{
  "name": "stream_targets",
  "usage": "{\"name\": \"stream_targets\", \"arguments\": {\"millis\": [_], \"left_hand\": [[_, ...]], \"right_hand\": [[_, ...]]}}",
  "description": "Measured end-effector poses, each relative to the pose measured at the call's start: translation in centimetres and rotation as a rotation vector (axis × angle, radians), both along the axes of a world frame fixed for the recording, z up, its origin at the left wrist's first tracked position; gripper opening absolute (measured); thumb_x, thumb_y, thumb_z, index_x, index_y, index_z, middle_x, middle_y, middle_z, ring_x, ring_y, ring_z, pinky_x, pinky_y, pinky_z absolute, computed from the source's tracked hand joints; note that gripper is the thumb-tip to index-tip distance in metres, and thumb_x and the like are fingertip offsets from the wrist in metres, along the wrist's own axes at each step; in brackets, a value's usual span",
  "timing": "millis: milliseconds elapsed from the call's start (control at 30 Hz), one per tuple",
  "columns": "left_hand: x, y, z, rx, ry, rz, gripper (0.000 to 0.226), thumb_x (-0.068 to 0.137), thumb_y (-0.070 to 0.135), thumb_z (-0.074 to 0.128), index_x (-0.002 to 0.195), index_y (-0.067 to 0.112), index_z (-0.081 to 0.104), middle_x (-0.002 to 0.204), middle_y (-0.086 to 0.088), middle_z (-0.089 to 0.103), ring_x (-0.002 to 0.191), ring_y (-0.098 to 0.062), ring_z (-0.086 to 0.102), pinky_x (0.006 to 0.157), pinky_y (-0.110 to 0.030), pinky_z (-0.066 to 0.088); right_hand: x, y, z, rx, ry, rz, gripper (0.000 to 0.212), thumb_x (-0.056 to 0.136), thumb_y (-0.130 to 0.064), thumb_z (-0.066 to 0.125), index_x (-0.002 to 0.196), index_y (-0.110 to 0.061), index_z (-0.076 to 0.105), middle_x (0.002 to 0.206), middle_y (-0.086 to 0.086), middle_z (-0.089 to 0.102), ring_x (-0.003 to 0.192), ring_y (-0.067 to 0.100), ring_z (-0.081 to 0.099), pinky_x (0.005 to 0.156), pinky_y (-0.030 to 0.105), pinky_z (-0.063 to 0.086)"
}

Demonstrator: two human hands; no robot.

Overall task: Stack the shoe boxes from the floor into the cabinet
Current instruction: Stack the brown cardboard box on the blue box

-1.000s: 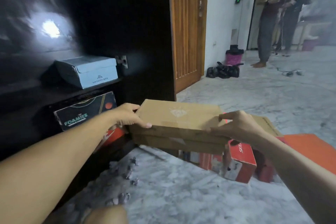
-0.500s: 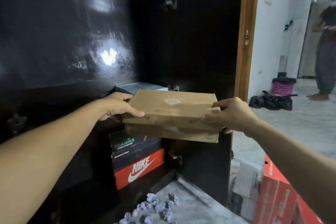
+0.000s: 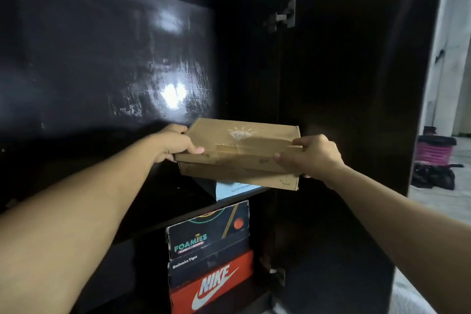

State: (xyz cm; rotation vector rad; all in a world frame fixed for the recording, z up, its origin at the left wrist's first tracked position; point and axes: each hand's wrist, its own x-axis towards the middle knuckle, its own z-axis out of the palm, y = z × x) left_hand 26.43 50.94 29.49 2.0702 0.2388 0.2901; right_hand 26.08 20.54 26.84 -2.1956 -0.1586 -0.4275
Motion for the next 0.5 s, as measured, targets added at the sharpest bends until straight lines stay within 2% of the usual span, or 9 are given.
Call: {"name": "stream_targets", "arguments": {"millis": [67, 100, 167, 200, 267, 333, 400, 500], "left_hand": [[2.4, 0.8, -0.6, -0.065, -0.021, 0.009, 0.091, 0.07, 0.001, 0.082, 0.147, 0.014, 0.035, 0.131, -0.004, 0.057, 0.106, -0.022, 0.062, 0.082, -0.039, 0.055], [3.5, 1.2, -0.8, -0.093, -0.05, 0.026, 0.09, 0.07, 0.0, 0.081, 0.147, 0.014, 0.035, 0.136, -0.004, 0.054, 0.112, -0.023, 0.059, 0.092, -0.041, 0.052], [5.4, 1.8, -0.9, -0.137, -0.11, 0.087, 0.08, 0.074, 0.005, 0.08, 0.143, 0.013, 0.041, 0.14, -0.005, 0.051, 0.122, -0.023, 0.052, 0.103, -0.034, 0.04], [6.2, 1.9, -0.9, -0.127, -0.14, 0.135, 0.074, 0.077, 0.01, 0.079, 0.142, 0.012, 0.043, 0.141, -0.005, 0.05, 0.124, -0.023, 0.05, 0.102, -0.028, 0.036], [7.4, 1.5, -1.4, -0.068, -0.207, 0.26, 0.071, 0.08, 0.021, 0.076, 0.142, 0.011, 0.043, 0.143, -0.008, 0.048, 0.128, -0.025, 0.047, 0.098, -0.026, 0.035], [8.3, 0.6, -2.1, 0.019, -0.269, 0.424, 0.068, 0.077, 0.031, 0.076, 0.137, 0.013, 0.05, 0.141, -0.011, 0.05, 0.127, -0.028, 0.049, 0.105, -0.03, 0.039], [8.8, -0.6, -2.7, 0.068, -0.342, 0.523, 0.055, 0.075, 0.035, 0.077, 0.123, 0.014, 0.06, 0.133, -0.013, 0.055, 0.121, -0.03, 0.053, 0.104, -0.036, 0.044], [9.1, -2.1, -2.9, 0.104, -0.433, 0.385, 0.025, 0.083, 0.031, 0.07, 0.101, 0.013, 0.071, 0.109, -0.007, 0.067, 0.106, -0.028, 0.062, 0.092, -0.03, 0.048]], "right_hand": [[1.1, 0.9, 0.0, -0.008, -0.003, -0.048, 0.072, 0.064, -0.053, 0.079, 0.127, -0.025, 0.061, 0.106, 0.001, 0.064, 0.097, 0.021, 0.065, 0.086, 0.04, 0.057], [1.5, 1.3, -0.1, -0.009, -0.011, -0.073, 0.069, 0.065, -0.054, 0.078, 0.126, -0.026, 0.062, 0.107, 0.001, 0.063, 0.1, 0.022, 0.064, 0.087, 0.04, 0.057], [2.1, 2.2, -0.1, -0.001, -0.054, -0.093, 0.063, 0.068, -0.056, 0.075, 0.123, -0.027, 0.064, 0.11, 0.003, 0.063, 0.103, 0.024, 0.063, 0.087, 0.041, 0.056], [2.3, 2.7, 0.0, 0.01, -0.088, -0.091, 0.059, 0.071, -0.058, 0.071, 0.121, -0.028, 0.066, 0.111, 0.004, 0.064, 0.103, 0.026, 0.063, 0.087, 0.042, 0.056], [2.9, 3.7, 0.1, 0.039, -0.142, -0.086, 0.049, 0.08, -0.061, 0.057, 0.114, -0.028, 0.068, 0.105, 0.005, 0.066, 0.097, 0.028, 0.063, 0.086, 0.044, 0.055], [3.4, 4.7, 0.0, 0.044, -0.123, -0.074, 0.05, 0.088, -0.06, 0.043, 0.114, -0.025, 0.068, 0.101, 0.008, 0.065, 0.094, 0.032, 0.063, 0.087, 0.046, 0.054], [4.1, 5.6, -0.3, 0.042, -0.108, -0.005, 0.045, 0.093, -0.05, 0.039, 0.116, -0.021, 0.065, 0.106, 0.011, 0.064, 0.095, 0.033, 0.062, 0.087, 0.046, 0.053], [5.1, 7.1, -0.6, -0.048, -0.161, 0.137, 0.034, 0.096, -0.024, 0.042, 0.122, -0.022, 0.064, 0.12, 0.012, 0.062, 0.105, 0.031, 0.058, 0.091, 0.042, 0.05]]}}
